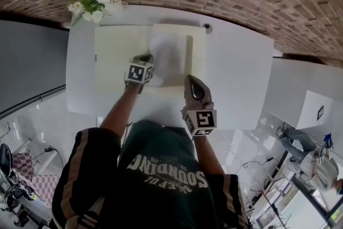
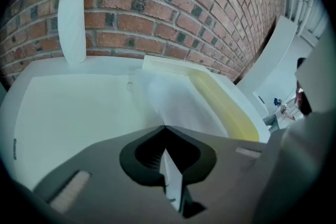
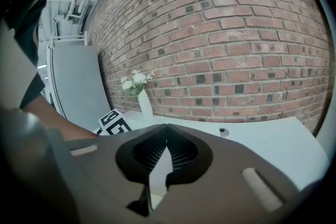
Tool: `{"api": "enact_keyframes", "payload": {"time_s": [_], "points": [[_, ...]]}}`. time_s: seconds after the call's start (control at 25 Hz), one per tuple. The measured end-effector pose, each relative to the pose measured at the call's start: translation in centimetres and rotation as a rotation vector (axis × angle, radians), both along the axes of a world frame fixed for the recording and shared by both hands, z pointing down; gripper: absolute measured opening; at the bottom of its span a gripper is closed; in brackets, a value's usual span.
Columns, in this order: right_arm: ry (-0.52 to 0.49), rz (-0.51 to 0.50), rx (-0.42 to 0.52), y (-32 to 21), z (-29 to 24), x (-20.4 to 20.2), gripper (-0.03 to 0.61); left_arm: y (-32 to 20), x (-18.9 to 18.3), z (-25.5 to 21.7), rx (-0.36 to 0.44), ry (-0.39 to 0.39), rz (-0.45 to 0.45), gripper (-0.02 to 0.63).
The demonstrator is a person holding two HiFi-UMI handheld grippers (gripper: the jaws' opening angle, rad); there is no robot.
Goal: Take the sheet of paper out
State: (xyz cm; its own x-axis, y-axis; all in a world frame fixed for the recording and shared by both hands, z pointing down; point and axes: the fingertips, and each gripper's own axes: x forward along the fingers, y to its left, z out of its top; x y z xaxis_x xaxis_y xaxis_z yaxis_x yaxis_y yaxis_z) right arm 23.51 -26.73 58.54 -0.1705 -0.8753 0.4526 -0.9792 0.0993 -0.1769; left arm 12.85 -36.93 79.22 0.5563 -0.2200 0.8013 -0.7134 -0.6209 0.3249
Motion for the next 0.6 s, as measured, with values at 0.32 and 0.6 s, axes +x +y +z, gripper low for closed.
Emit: {"api": "enact_keyframes", "payload": {"time_s": [0.32,0.6], "points": [[-0.008,-0.089,0.024,-0.2,-1.6,0.2,-0.011,-0.5,-4.2,-2.0,0.064,-0.077,-0.066,0.012],[-0.015,-0.151,0.086,-0.7,-3.1,-0.9,-0.011,-0.2,-7.7,-4.5,0.136,-0.112,-0.12,0.012]]}}
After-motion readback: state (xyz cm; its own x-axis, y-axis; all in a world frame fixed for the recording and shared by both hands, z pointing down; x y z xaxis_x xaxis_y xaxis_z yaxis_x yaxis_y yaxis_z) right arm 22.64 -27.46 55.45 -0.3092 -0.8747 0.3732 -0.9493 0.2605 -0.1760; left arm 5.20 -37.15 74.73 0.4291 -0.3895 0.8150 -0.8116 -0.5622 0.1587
